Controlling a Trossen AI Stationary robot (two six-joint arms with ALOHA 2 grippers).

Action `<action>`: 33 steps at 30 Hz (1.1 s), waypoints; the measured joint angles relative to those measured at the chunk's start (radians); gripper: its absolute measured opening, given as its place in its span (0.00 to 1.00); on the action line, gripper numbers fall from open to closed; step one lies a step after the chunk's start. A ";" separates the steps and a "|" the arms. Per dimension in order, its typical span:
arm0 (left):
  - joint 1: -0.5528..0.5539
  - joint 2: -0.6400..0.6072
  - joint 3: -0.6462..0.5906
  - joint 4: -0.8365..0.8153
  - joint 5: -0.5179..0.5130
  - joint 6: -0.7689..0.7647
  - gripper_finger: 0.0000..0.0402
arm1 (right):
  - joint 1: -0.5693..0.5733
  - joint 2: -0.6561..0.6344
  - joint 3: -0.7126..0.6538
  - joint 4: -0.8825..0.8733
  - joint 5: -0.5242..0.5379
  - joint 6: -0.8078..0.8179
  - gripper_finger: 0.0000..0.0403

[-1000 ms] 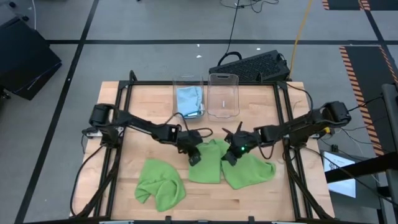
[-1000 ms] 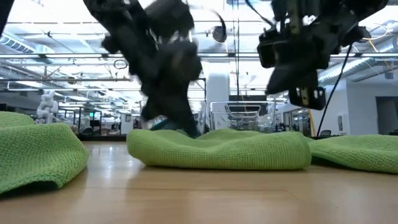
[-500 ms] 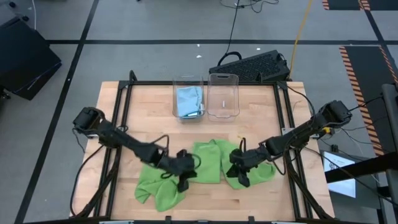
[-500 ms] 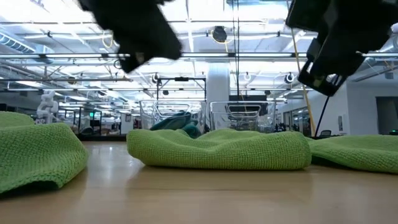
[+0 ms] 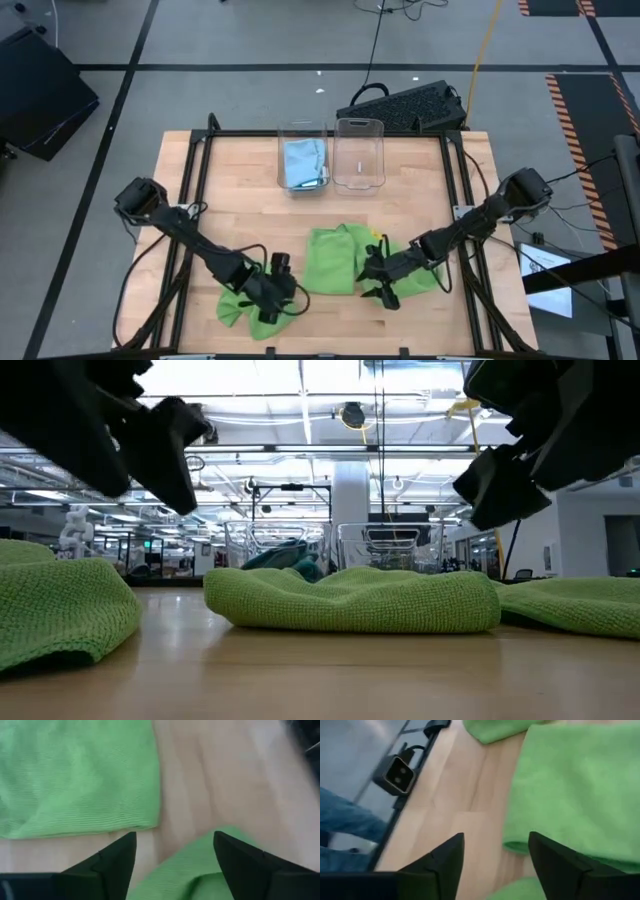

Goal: Fold microfiber towels
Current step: Fold the top left green microfiber towel

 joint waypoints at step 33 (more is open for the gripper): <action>0.067 0.232 0.001 0.231 -0.038 0.240 0.38 | 0.023 0.292 0.100 0.084 0.199 -0.200 0.56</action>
